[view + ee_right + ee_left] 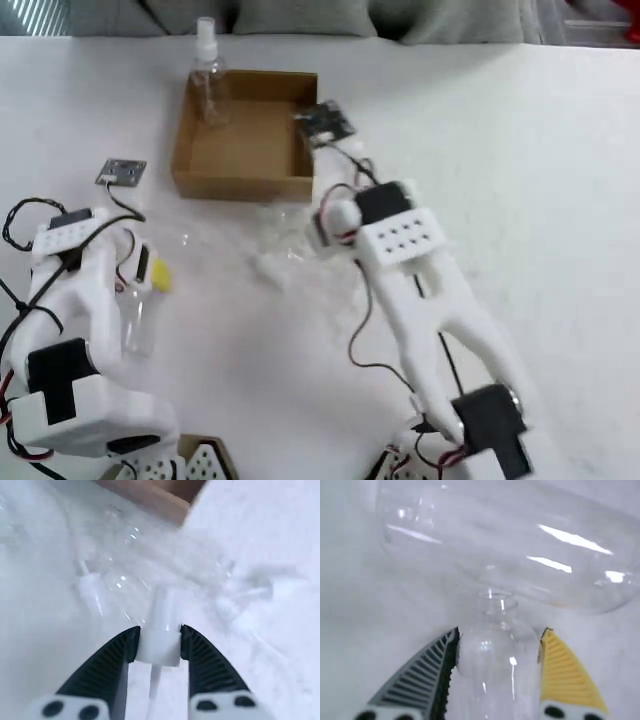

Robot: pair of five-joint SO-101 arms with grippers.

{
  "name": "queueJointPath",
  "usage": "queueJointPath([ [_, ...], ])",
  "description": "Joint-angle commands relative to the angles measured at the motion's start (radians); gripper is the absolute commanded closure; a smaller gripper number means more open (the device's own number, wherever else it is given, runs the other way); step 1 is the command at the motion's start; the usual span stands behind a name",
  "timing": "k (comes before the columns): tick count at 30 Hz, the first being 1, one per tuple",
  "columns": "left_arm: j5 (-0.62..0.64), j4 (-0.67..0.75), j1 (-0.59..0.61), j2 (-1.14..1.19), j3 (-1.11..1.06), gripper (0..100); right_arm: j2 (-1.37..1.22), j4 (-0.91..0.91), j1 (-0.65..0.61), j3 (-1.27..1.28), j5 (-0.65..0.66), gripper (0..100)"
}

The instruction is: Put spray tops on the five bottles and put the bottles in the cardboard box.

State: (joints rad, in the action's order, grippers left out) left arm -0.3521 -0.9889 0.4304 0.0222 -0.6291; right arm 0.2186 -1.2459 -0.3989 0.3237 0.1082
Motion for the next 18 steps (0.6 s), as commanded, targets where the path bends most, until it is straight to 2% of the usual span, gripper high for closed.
queueJointPath([
  [1,0.002,-0.008,0.005,0.001,0.043,80,0.128,-0.048,0.147,0.069,0.011,98.1],
  [9,0.002,-0.006,0.004,0.001,0.043,80,0.377,-0.033,0.492,0.405,0.034,97.8],
  [12,-0.011,-0.008,0.004,0.001,0.043,80,0.449,0.044,0.645,0.548,0.170,97.8],
  [18,-0.023,-0.011,0.004,0.001,0.041,80,0.506,0.323,1.013,0.756,0.388,97.8],
])
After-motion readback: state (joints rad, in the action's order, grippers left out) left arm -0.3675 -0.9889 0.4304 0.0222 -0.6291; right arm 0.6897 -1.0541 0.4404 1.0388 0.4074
